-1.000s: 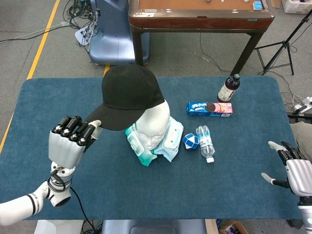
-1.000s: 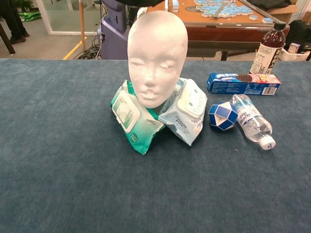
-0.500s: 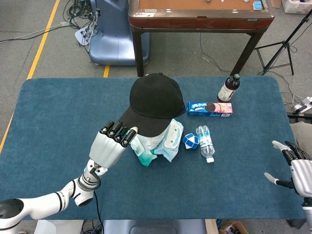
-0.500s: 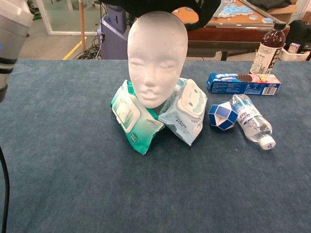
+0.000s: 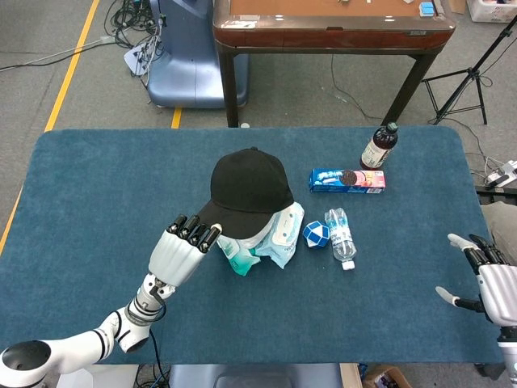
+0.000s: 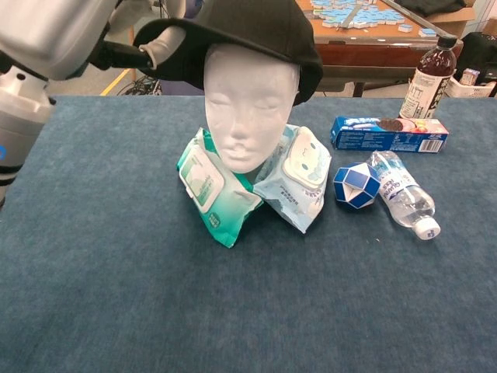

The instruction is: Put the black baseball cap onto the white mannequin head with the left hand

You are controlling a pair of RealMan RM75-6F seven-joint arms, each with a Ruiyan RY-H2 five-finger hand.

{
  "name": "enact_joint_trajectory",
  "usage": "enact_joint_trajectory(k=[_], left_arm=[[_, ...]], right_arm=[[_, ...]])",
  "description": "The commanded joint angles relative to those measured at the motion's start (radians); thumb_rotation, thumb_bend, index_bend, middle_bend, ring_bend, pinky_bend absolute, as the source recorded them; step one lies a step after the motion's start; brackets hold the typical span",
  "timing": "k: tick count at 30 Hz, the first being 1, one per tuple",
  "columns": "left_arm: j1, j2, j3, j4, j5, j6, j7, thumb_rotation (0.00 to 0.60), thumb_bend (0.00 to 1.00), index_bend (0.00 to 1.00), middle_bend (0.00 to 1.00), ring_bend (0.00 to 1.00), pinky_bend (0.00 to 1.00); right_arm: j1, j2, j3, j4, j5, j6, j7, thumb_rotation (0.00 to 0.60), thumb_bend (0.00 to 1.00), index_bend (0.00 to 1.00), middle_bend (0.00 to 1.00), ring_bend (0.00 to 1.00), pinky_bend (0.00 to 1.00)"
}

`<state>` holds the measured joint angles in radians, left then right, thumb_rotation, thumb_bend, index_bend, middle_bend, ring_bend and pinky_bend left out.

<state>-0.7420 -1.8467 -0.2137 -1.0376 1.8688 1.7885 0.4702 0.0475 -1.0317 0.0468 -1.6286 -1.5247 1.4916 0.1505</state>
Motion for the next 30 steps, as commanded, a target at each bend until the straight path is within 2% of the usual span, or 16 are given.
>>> enact_joint_trajectory(k=[1,10,13,15,22,27,30], left_arm=[[0.026,-0.011,0.016,0.006,-0.018,0.000,-0.002,0.600,0.32,0.81,0.94,0.69,0.83],[0.073,-0.033,0.076,0.025,0.020,0.037,0.033,0.600,0.32,0.75,0.89,0.66,0.83],[0.087,-0.039,0.085,0.017,0.024,0.040,0.053,0.600,0.32,0.70,0.88,0.65,0.83],[0.097,-0.037,0.089,0.003,0.018,0.029,0.071,0.600,0.32,0.62,0.86,0.64,0.83],[0.120,-0.030,0.095,-0.031,0.009,0.005,0.104,0.600,0.30,0.23,0.79,0.62,0.83],[0.137,-0.023,0.094,-0.058,-0.001,-0.006,0.126,0.600,0.25,0.07,0.76,0.61,0.83],[0.160,-0.009,0.097,-0.092,-0.015,-0.015,0.152,0.600,0.22,0.04,0.74,0.60,0.83]], right_arm=[[0.000,0.000,0.000,0.000,0.002,-0.001,0.000,0.600,0.00,0.18,0.27,0.13,0.20],[0.001,-0.001,0.001,-0.001,0.005,-0.004,-0.006,0.600,0.00,0.18,0.27,0.13,0.20],[0.001,-0.001,0.001,-0.002,0.005,-0.005,-0.009,0.600,0.00,0.18,0.27,0.13,0.20],[0.001,-0.001,0.001,-0.003,0.005,-0.006,-0.010,0.600,0.00,0.18,0.27,0.13,0.20],[0.001,-0.001,0.000,-0.004,0.006,-0.006,-0.013,0.600,0.00,0.18,0.27,0.13,0.20],[0.002,-0.001,0.001,-0.004,0.007,-0.009,-0.015,0.600,0.00,0.18,0.27,0.13,0.20],[0.003,-0.002,0.001,-0.005,0.008,-0.011,-0.018,0.600,0.00,0.18,0.27,0.13,0.20]])
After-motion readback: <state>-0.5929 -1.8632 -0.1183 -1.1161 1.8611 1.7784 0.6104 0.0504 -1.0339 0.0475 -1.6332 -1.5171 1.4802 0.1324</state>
